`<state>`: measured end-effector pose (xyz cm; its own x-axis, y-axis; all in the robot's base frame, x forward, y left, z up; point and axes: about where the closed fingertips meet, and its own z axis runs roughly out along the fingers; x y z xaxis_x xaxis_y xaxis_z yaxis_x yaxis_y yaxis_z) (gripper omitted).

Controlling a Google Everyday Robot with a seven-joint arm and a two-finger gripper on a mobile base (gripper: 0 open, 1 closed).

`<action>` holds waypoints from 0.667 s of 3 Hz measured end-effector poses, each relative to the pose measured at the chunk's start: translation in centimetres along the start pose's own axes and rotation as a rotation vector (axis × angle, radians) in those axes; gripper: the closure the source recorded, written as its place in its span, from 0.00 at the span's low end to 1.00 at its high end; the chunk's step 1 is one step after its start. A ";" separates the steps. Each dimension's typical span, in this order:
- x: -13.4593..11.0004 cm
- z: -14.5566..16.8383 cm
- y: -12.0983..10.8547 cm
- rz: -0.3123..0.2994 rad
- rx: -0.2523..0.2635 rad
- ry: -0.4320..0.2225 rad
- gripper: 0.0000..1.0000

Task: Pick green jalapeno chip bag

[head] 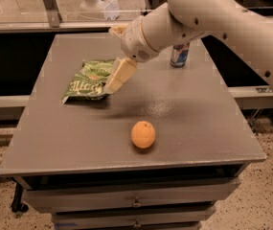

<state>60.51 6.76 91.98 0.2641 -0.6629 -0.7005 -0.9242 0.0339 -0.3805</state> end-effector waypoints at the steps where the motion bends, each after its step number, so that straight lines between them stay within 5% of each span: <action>1: 0.1 3.7 0.6 0.011 -0.034 -0.017 0.00; 2: 0.7 5.9 1.5 0.024 -0.061 -0.019 0.00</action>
Offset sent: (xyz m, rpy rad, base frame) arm 0.0046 0.0499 -0.0703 0.0062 0.0885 0.0426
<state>60.92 10.73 87.33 0.2467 -0.6480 -0.7206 -0.9452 0.0032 -0.3265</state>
